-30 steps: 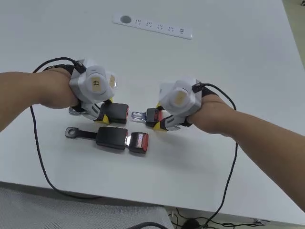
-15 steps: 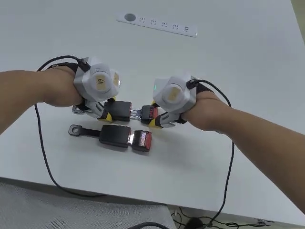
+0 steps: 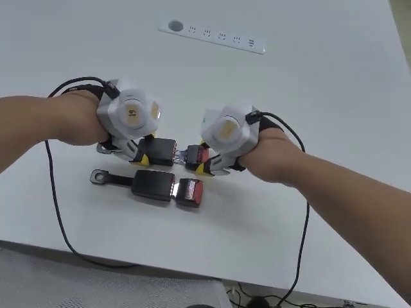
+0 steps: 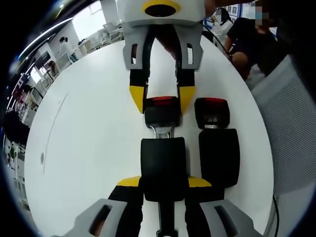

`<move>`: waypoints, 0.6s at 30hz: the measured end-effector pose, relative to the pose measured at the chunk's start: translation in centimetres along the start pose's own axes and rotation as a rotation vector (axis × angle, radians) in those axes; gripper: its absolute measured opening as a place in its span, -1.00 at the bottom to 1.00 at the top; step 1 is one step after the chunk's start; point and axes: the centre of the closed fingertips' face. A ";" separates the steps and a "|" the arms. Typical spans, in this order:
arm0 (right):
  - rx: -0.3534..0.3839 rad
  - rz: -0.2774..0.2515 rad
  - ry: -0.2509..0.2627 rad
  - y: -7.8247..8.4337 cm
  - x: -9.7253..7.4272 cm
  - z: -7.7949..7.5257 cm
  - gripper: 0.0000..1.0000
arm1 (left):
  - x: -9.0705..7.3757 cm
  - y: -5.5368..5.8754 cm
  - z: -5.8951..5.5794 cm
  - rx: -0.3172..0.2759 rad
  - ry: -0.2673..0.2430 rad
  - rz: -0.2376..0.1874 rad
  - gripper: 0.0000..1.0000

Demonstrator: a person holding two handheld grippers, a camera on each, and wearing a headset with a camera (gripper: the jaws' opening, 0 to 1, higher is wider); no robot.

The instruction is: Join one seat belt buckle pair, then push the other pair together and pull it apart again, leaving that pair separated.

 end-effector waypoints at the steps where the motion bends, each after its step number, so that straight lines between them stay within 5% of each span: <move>1: 0.002 0.002 0.001 0.0 0.1 0.0 -0.43 | 0.0 0.0 0.0 -0.004 0.000 -0.004 -0.35; 18: -0.007 0.020 0.011 -1.5 0.7 0.1 -0.44 | 0.1 0.1 0.1 -0.002 -0.001 -0.009 -0.36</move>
Point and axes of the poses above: the centre of the closed fingertips' face, and the gripper's own axes: x roughly forward along the fingers, z roughly to its left, y roughly out of its underside, and after that the axes turned 7 degrees about -y, right-handed
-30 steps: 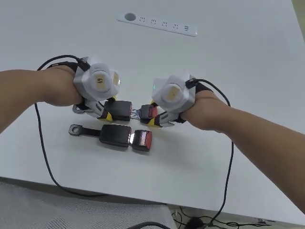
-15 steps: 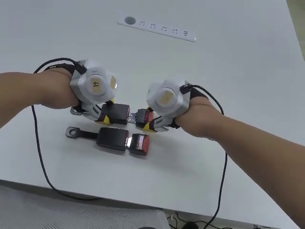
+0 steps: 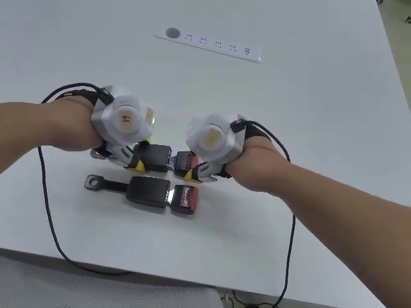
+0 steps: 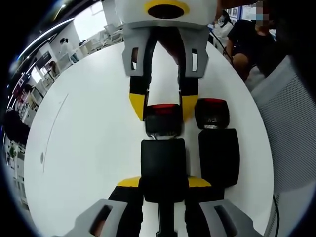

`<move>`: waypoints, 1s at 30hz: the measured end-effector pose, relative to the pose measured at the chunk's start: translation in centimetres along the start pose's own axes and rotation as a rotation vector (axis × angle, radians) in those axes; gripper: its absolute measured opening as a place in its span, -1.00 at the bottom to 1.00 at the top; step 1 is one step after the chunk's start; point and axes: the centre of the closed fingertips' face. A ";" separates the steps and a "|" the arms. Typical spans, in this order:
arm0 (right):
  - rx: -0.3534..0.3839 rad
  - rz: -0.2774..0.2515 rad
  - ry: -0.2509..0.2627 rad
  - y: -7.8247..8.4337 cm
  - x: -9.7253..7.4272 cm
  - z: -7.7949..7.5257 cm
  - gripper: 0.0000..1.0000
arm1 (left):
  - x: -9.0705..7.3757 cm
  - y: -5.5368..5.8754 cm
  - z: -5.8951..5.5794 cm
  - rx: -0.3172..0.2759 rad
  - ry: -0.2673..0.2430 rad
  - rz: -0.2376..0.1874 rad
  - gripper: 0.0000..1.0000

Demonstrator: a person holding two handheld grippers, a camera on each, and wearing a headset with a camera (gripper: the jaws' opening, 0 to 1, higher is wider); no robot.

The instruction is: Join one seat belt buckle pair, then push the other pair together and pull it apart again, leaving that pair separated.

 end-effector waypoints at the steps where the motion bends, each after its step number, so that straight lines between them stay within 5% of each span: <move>1: 0.007 0.005 -0.004 0.0 0.1 0.0 -0.44 | 0.0 0.0 0.0 0.002 0.000 0.001 -0.36; 20: 0.006 -0.004 0.004 0.3 0.5 -0.1 -0.41 | -0.1 -0.1 -0.2 -0.020 -0.006 0.008 -0.35; 30: 0.010 -0.004 0.006 1.2 -1.0 0.4 -0.40 | -0.3 0.0 -0.3 -0.036 -0.004 -0.027 -0.35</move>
Point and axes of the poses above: the centre of the closed fingertips' face, and the gripper's own axes: x roughly forward along the fingers, z roughly to its left, y roughly out of its underside, and after that the axes turned 7 degrees about -y, right-handed
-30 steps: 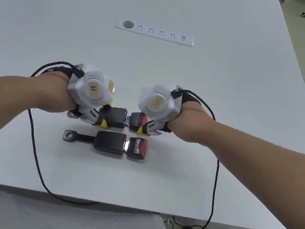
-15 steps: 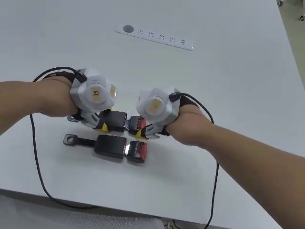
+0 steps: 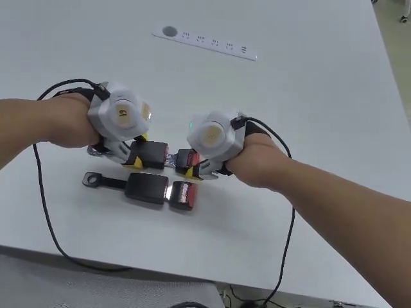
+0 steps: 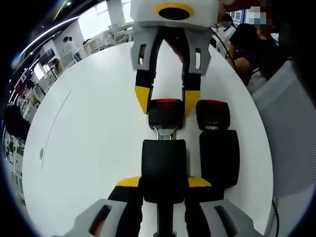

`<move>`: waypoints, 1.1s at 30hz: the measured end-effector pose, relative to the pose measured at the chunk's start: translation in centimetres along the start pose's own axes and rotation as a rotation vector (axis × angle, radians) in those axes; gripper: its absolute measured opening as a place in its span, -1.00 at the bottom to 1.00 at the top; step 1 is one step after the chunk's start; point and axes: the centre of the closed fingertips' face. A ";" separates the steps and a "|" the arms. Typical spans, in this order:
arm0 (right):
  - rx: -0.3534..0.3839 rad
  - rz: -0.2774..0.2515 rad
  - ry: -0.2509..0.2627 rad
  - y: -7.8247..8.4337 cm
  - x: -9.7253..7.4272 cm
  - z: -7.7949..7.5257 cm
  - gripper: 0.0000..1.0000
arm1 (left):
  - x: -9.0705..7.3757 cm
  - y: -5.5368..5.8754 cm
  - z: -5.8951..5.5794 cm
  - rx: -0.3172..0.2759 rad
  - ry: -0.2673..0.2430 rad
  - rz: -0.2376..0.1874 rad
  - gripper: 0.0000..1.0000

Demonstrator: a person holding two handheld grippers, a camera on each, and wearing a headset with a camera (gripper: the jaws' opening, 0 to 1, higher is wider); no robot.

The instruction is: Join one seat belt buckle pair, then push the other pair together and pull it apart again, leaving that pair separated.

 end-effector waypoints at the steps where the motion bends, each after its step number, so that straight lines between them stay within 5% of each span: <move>1: 0.007 -0.012 -0.004 0.0 0.1 0.0 -0.40 | 0.0 -0.1 0.0 -0.002 -0.001 -0.002 -0.35; 11: 0.007 -0.006 0.019 1.5 -0.6 -0.2 -0.38 | 0.0 0.0 0.1 -0.002 -0.004 -0.002 -0.35; 21: 0.044 0.033 0.043 6.0 -2.7 0.0 -0.38 | -0.2 -0.3 -0.1 0.002 0.009 0.010 -0.34; 33: 0.101 0.056 0.033 9.5 -4.5 0.8 -0.37 | -0.4 -0.6 -0.3 0.017 0.003 0.006 -0.33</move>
Point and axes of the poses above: the centre of the closed fingertips' face, and the gripper's own axes: x roughly forward along the fingers, z roughly to its left, y roughly out of its underside, and after that the axes turned 7 degrees about -y, right-handed
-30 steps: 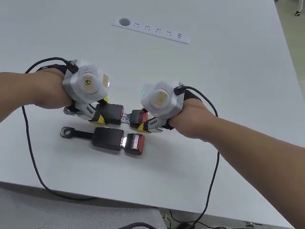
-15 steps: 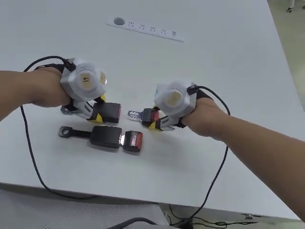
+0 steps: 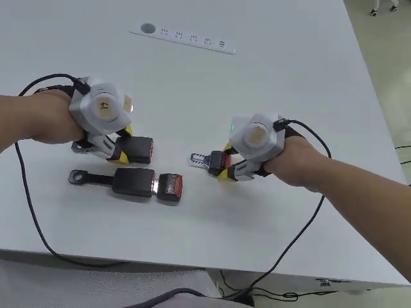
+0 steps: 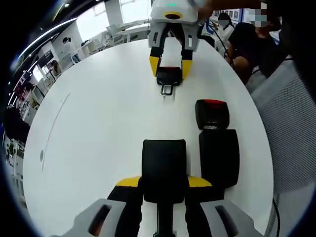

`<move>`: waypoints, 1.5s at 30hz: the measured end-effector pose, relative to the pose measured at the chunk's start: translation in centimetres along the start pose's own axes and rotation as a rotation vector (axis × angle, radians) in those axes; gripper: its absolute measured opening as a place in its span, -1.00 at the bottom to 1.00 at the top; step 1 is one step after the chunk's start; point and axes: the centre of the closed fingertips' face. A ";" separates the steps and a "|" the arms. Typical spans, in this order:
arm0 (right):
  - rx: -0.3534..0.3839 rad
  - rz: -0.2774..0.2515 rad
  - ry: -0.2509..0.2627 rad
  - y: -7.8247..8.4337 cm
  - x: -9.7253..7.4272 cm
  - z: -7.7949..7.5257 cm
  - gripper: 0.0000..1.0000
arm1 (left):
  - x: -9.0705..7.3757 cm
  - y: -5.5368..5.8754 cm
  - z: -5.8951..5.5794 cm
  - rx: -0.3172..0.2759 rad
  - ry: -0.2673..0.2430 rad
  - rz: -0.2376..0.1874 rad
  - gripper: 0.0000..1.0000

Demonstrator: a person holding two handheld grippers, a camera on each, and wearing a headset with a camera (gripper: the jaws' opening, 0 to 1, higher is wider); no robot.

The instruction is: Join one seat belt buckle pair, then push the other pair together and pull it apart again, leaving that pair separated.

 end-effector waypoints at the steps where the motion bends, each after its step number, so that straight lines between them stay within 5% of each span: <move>1: 0.010 0.004 -0.008 0.3 0.0 0.0 -0.36 | 0.0 0.0 0.0 0.002 -0.001 0.002 -0.33; 7: 0.019 0.022 0.006 0.3 0.3 -0.1 -0.34 | 0.1 -0.1 0.0 0.018 -0.007 0.017 -0.33; 17: 0.044 0.018 0.117 0.3 -0.3 -1.2 -0.09 | 0.1 -0.1 0.0 0.053 -0.045 0.058 -0.32; 20: 0.115 -0.022 0.147 0.5 -0.7 -1.1 0.09 | 0.1 -0.1 0.2 0.079 -0.071 0.069 -0.28; 26: 0.194 -0.118 0.181 -0.3 -2.5 -0.2 0.07 | -0.3 0.3 0.5 0.075 -0.103 0.074 -0.12; 36: 0.259 -0.236 0.206 -1.7 -3.2 3.3 0.14 | -4.5 1.0 0.5 -0.151 -0.224 -0.036 -0.04; 39: 0.273 -0.267 0.212 -2.2 -3.2 4.3 0.19 | -5.9 1.0 -0.3 -0.194 -0.254 -0.079 0.09; 45: 0.311 -0.325 0.245 -3.2 -4.0 5.8 0.32 | -8.3 2.8 -1.9 -0.268 -0.307 -0.093 0.34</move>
Point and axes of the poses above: the centre of the closed fingertips' face, and the gripper's own axes: x roughly forward along the fingers, z roughly to its left, y roughly out of its underside, and after that the axes turned 7 degrees about -y, right-handed
